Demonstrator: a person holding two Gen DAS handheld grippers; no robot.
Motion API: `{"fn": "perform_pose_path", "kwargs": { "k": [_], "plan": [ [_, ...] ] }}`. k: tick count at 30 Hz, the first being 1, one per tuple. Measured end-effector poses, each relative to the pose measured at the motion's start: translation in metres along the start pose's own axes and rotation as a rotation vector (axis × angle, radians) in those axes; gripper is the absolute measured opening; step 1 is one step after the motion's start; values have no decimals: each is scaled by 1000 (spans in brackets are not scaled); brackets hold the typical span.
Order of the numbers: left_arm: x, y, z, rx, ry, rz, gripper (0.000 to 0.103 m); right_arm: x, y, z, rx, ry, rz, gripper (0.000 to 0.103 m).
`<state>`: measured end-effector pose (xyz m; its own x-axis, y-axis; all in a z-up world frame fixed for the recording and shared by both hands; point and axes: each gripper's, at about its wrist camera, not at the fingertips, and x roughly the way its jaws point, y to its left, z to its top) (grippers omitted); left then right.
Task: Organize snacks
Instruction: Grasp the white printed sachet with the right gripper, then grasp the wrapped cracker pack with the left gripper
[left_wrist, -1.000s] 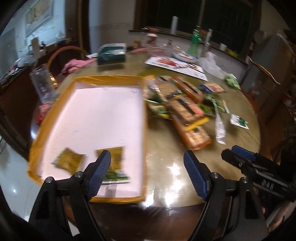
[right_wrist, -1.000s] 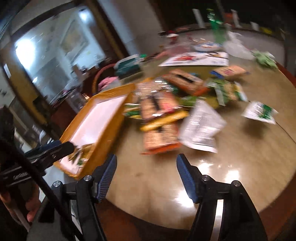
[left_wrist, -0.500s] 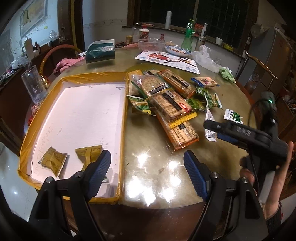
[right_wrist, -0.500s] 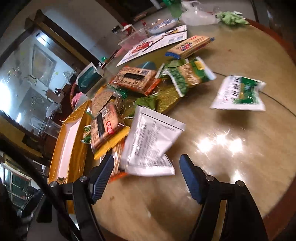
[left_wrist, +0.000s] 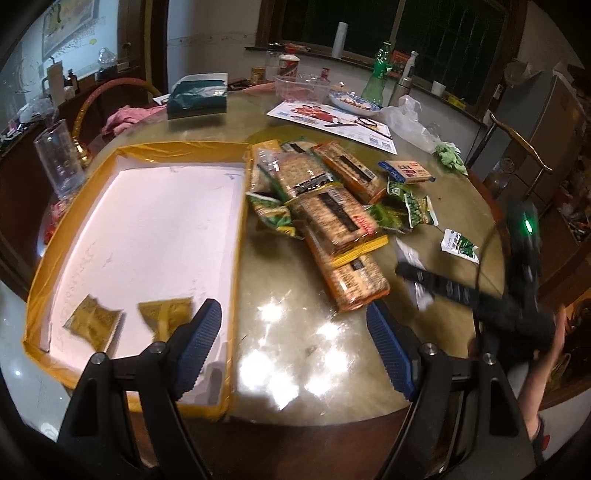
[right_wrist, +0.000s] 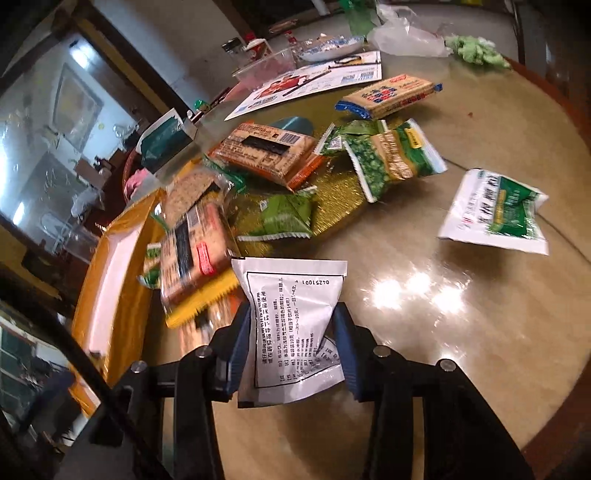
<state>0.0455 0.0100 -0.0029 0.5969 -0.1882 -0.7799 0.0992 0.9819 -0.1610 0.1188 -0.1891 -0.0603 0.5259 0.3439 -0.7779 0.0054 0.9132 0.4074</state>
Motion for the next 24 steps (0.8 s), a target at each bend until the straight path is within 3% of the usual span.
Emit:
{"fn": "perform_pose_path", "kwargs": {
  "k": [12,19,24],
  "plan": [
    [58,-42,52,-13,108,-44,81,-40,-23,-39,-108,-59,-142,41],
    [116,-50,91,-97,175,72,81,-40,-23,-41,-136,-67,-127,41],
    [135,-64,94,-43,173,203,81,-40,-24,-43,-143,-75,-115,41]
  ]
}}
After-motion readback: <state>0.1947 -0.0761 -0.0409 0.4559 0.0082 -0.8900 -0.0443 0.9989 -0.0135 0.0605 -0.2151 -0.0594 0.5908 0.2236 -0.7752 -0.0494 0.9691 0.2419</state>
